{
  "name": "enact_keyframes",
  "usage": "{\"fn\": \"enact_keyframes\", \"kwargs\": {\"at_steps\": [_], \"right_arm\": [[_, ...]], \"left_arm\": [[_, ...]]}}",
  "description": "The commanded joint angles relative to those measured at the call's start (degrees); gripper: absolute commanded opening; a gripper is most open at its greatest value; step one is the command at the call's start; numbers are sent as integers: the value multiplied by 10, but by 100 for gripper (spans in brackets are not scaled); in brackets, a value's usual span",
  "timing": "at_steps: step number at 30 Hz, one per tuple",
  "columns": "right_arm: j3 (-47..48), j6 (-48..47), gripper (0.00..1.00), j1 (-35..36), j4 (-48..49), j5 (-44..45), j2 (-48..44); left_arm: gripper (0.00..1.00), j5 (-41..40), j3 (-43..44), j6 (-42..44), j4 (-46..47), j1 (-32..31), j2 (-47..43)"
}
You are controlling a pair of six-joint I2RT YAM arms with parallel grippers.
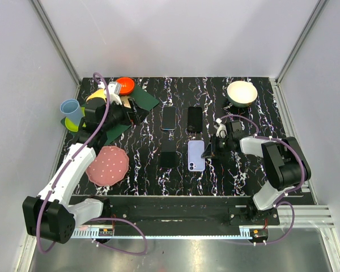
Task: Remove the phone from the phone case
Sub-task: Place the phone case at the center of the board.
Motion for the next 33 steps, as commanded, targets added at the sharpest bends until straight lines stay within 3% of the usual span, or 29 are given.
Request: {"fn": "enact_keyframes", "kwargs": {"at_steps": [1, 6, 15, 33], "right_arm": [[19, -10, 22, -5, 19, 12, -4], [20, -13, 24, -6, 19, 15, -6], [21, -15, 37, -7, 14, 19, -17], [3, -9, 34, -7, 13, -6, -53]], "left_arm": [[99, 14, 8, -9, 21, 4, -18], [99, 17, 5, -13, 28, 4, -18], [99, 19, 4, -14, 27, 5, -21], [99, 23, 10, -10, 18, 8, -23]]}}
